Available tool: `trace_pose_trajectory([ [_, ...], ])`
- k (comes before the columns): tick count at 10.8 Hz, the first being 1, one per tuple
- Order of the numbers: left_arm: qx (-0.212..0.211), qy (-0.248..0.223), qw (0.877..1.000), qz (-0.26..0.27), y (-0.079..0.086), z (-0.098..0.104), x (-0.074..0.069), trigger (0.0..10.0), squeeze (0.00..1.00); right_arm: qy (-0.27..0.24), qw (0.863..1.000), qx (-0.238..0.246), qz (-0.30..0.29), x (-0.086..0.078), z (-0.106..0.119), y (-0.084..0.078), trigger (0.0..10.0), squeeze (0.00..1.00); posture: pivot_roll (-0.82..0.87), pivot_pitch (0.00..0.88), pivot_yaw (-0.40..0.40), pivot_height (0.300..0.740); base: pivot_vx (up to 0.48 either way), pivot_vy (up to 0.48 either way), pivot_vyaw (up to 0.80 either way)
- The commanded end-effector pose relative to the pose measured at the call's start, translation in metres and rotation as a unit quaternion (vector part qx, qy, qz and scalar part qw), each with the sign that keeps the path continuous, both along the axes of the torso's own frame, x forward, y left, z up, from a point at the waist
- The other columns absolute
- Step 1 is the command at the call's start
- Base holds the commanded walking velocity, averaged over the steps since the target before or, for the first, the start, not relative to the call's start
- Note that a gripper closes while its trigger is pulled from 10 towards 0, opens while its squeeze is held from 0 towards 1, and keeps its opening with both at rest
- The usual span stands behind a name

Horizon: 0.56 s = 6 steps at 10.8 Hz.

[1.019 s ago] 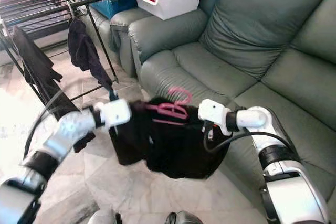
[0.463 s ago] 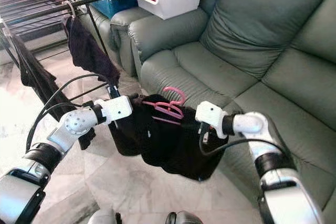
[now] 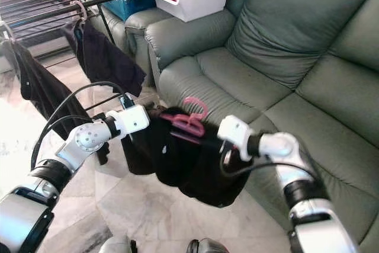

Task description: Hang hanger

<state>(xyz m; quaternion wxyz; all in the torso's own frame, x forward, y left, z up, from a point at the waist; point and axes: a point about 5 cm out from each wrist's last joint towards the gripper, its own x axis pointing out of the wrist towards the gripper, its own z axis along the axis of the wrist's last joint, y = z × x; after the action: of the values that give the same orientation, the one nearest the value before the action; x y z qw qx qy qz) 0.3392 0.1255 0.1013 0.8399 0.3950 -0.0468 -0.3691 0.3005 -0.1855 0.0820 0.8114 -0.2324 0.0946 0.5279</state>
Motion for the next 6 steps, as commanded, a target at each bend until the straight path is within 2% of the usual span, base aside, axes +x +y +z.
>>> trace_pose_trajectory([
  [1,-0.021,-0.016,0.999,0.032,0.0085,0.0094,0.0073,10.0,1.00,-0.005,1.000,0.000,0.012,0.0010,0.0055,0.0018,0.0,0.00,-0.09,0.000,-0.037,0.740,0.000,0.000,0.00],
  [3,-0.014,-0.028,0.999,0.036,0.0120,0.0107,0.0083,10.0,1.00,-0.001,1.000,-0.004,0.010,0.0006,0.0040,0.0019,0.0,0.00,-0.09,0.000,-0.037,0.740,0.000,0.000,0.00],
  [5,-0.023,-0.024,0.999,0.012,0.0090,0.0123,0.0046,10.0,1.00,-0.002,0.999,-0.028,-0.027,0.0042,-0.0011,-0.0013,0.0,0.00,-0.09,0.001,-0.035,0.740,0.000,0.000,0.00],
  [6,-0.029,-0.019,0.999,0.002,0.0085,0.0100,0.0006,10.0,1.00,-0.001,0.998,-0.025,-0.055,0.0059,-0.0033,-0.0027,0.0,0.00,-0.09,0.001,-0.035,0.740,0.000,0.000,0.00],
])
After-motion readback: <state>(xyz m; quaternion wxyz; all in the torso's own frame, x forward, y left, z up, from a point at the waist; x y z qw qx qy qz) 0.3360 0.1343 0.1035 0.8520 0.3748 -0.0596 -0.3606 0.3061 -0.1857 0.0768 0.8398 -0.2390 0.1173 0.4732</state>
